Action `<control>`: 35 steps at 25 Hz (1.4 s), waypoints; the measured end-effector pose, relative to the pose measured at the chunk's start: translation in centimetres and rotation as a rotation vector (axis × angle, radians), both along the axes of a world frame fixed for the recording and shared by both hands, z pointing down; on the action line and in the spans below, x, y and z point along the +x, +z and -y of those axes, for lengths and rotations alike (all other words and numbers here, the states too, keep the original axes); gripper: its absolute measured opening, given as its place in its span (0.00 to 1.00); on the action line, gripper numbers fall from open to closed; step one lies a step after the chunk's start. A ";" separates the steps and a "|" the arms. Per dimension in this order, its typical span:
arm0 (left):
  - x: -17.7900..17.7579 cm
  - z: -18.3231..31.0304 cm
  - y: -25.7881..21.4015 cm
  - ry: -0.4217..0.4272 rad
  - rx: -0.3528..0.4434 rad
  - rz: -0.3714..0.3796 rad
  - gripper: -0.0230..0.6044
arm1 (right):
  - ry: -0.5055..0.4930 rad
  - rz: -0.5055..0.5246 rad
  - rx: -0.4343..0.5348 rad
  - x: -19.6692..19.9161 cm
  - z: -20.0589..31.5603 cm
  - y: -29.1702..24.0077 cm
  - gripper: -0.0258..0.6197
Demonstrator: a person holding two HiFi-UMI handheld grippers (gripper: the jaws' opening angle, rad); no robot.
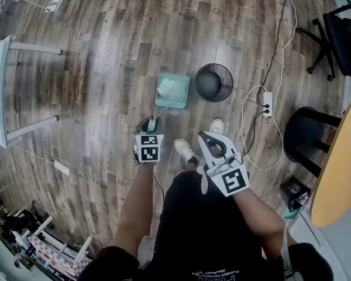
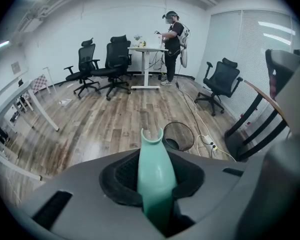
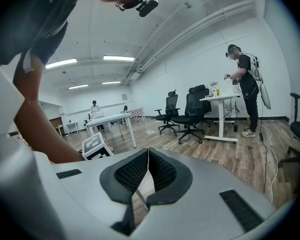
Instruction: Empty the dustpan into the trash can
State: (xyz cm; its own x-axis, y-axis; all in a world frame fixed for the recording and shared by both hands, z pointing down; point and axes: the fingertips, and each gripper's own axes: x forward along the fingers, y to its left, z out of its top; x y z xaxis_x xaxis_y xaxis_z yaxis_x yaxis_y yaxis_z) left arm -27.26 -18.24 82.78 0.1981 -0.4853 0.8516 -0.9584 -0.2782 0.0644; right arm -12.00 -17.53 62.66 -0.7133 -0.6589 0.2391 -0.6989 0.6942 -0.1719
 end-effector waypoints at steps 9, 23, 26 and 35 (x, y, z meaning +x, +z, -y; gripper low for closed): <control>-0.4 -2.0 -0.7 -0.013 0.024 0.022 0.20 | 0.010 -0.016 0.005 1.1 -1.2 -0.2 0.08; -1.2 -7.6 -9.2 0.018 0.158 0.041 0.20 | 0.089 -0.124 0.110 5.0 -6.0 -3.8 0.08; -1.6 -9.2 -11.6 0.029 0.188 0.058 0.20 | 0.129 -0.148 0.141 6.5 -7.5 -5.4 0.08; 0.7 -11.6 -19.3 0.037 0.306 0.086 0.20 | 0.228 -0.125 0.141 11.6 -9.8 -9.9 0.08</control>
